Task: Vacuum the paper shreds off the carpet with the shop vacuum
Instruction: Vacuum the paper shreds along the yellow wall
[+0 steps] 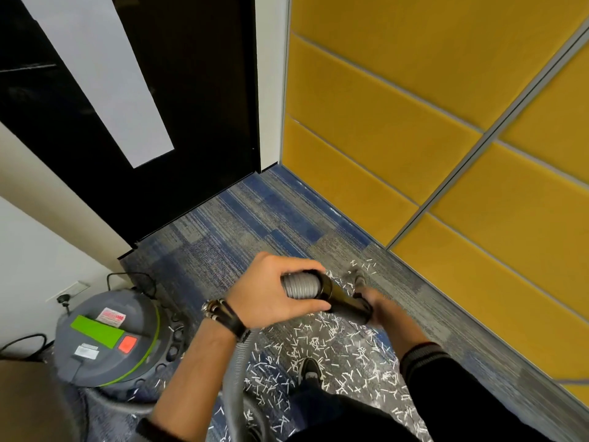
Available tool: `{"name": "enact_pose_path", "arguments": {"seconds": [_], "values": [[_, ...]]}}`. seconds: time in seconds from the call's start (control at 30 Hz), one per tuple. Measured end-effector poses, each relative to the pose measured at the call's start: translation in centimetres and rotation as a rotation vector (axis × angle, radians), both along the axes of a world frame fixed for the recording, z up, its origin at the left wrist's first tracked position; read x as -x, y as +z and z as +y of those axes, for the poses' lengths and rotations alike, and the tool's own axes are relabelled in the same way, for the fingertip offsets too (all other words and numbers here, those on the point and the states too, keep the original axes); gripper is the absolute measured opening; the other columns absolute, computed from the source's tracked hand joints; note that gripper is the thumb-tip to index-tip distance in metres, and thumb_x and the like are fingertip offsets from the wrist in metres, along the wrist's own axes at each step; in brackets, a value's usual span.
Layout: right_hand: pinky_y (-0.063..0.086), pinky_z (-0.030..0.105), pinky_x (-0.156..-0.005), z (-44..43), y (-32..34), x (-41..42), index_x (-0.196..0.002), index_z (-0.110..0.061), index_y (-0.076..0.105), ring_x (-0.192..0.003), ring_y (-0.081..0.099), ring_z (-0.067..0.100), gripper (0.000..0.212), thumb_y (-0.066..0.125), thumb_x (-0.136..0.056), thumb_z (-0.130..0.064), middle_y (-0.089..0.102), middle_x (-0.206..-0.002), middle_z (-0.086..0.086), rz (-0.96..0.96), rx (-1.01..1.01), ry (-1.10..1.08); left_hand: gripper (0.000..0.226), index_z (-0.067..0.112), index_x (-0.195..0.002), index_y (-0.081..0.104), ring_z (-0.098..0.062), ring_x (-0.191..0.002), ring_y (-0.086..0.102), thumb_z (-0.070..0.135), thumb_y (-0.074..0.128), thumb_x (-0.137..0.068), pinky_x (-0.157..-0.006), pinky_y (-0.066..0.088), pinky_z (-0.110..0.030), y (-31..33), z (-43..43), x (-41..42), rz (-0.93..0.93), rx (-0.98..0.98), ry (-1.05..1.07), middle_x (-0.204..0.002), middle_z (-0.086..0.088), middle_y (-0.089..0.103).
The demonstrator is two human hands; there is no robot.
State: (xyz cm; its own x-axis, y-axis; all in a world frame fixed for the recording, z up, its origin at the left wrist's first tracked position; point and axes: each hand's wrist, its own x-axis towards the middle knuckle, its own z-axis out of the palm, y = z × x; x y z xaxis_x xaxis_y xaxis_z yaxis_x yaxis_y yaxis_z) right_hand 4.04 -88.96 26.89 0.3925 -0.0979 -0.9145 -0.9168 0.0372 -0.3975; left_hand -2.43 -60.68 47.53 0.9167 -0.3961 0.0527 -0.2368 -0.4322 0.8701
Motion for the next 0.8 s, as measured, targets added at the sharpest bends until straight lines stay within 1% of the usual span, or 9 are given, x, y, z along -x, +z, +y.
{"name": "enact_pose_path", "arguments": {"seconds": [0.1,0.23,0.33,0.43,0.47,0.53,0.6,0.7,0.8], "values": [[0.053,0.034,-0.05,-1.2,0.7,-1.7,-0.107,-0.001,0.046,-0.07,0.055,0.03,0.024,0.042,-0.101,-0.024,0.05,-0.097,0.02,-0.08,-0.028,-0.028,0.053,0.032,-0.119,0.077,0.005,-0.104,0.07,0.045,0.094,-0.07,-0.103,0.054,-0.029,0.9,-1.6,-0.8,-0.064,-0.037,-0.033,-0.11,0.019,0.077],[0.056,0.038,-0.059,-2.2,0.0,-2.1,-0.11,-0.002,0.045,-0.079,0.058,0.031,0.025,0.039,-0.098,-0.023,0.053,-0.102,0.02,-0.034,-0.006,0.037,0.056,0.032,-0.122,0.076,0.005,-0.105,0.069,0.046,0.094,-0.07,-0.102,0.054,-0.027,0.2,-3.2,-1.7,-0.002,-0.092,-0.059,-0.112,0.018,0.077],[0.058,0.043,-0.072,-2.2,0.2,-1.3,-0.111,-0.003,0.046,-0.087,0.062,0.032,0.03,0.038,-0.102,-0.03,0.055,-0.106,0.02,0.034,-0.036,0.038,0.057,0.034,-0.122,0.076,0.007,-0.106,0.068,0.045,0.095,-0.069,-0.102,0.052,-0.021,0.1,-3.5,-1.6,0.046,-0.116,-0.066,-0.113,0.019,0.076],[0.055,0.034,-0.048,-1.5,0.6,0.7,-0.112,-0.001,0.049,-0.063,0.068,0.03,0.041,0.033,-0.106,-0.038,0.061,-0.092,0.022,0.037,-0.106,0.058,0.059,0.035,-0.121,0.076,0.009,-0.106,0.067,0.044,0.097,-0.067,-0.103,0.053,-0.021,1.1,-3.5,-1.3,0.046,-0.109,-0.109,-0.114,0.02,0.076],[0.053,0.033,-0.046,-1.3,0.7,1.4,-0.117,0.002,0.049,-0.058,0.068,0.03,0.042,0.034,-0.106,-0.035,0.063,-0.086,0.022,0.035,-0.133,0.069,0.059,0.034,-0.121,0.076,0.009,-0.106,0.068,0.043,0.097,-0.066,-0.103,0.053,-0.022,1.6,-3.4,-1.2,0.048,-0.1,-0.126,-0.114,0.02,0.076],[0.052,0.032,-0.044,-1.0,1.2,2.4,-0.121,0.003,0.046,-0.055,0.067,0.03,0.039,0.032,-0.106,-0.03,0.065,-0.076,0.022,0.033,-0.16,0.094,0.059,0.032,-0.12,0.078,0.008,-0.105,0.069,0.042,0.098,-0.066,-0.102,0.054,-0.025,2.5,-3.0,-1.1,0.047,-0.077,-0.149,-0.113,0.018,0.077],[0.051,0.03,-0.042,-1.1,1.8,2.3,-0.117,0.002,0.045,-0.052,0.066,0.028,0.035,0.032,-0.106,-0.029,0.063,-0.072,0.02,0.003,-0.169,0.095,0.058,0.028,-0.119,0.079,0.008,-0.103,0.07,0.038,0.099,-0.066,-0.1,0.055,-0.024,3.4,-2.7,-1.0,0.029,-0.034,-0.142,-0.111,0.017,0.078],[0.05,0.028,-0.041,-1.8,2.4,1.3,-0.113,-0.003,0.044,-0.049,0.061,0.025,0.023,0.039,-0.103,-0.023,0.056,-0.075,0.017,-0.055,-0.114,0.059,0.057,0.026,-0.119,0.078,0.009,-0.103,0.069,0.034,0.099,-0.067,-0.098,0.054,-0.018,4.0,-2.6,-1.1,-0.019,0.019,-0.096,-0.109,0.017,0.078],[0.053,0.033,-0.049,-2.9,1.7,0.1,-0.114,-0.005,0.045,-0.062,0.058,0.028,0.024,0.042,-0.102,-0.026,0.057,-0.083,0.018,-0.089,-0.119,-0.008,0.057,0.029,-0.119,0.078,0.01,-0.101,0.069,0.037,0.099,-0.067,-0.097,0.052,-0.013,3.6,-3.2,-1.6,-0.039,-0.014,-0.11,-0.109,0.018,0.077]]}}
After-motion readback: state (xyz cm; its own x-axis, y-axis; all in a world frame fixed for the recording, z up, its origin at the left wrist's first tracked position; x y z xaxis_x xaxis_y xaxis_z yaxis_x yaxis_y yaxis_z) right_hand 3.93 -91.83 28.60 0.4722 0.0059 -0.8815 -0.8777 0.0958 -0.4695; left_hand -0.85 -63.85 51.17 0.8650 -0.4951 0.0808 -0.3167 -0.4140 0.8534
